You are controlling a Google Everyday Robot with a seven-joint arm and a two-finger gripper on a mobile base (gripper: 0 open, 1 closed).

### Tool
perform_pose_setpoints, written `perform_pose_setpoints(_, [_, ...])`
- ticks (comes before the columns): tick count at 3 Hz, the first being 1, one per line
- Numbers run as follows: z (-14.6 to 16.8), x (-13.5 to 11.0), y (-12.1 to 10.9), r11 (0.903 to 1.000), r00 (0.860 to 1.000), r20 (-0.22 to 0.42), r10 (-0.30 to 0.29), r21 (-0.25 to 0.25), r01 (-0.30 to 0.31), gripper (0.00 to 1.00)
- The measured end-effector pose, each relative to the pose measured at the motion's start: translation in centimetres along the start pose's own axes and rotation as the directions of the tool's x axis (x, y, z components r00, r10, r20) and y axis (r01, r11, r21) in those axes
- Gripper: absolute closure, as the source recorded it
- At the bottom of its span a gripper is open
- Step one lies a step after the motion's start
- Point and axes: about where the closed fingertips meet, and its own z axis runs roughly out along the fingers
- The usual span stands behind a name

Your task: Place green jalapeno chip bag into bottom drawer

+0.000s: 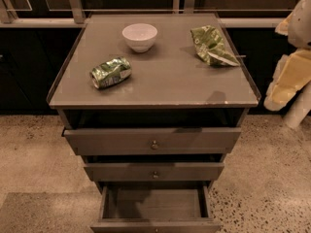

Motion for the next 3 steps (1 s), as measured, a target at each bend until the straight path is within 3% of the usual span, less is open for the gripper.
perform_pose_setpoints(1, [1.4, 1.7, -6.2, 0.9972, 0.998, -0.013, 0.059, 0.046, -0.058, 0.0])
perform_pose_setpoints(2, [5.4, 2.7, -12.7, 0.9921, 0.994, 0.019, 0.109, 0.06, -0.11, 0.0])
perform_pose_setpoints(3, [6.2, 2.8, -15.1, 0.9882, 0.991, 0.035, 0.128, 0.082, -0.13, 0.0])
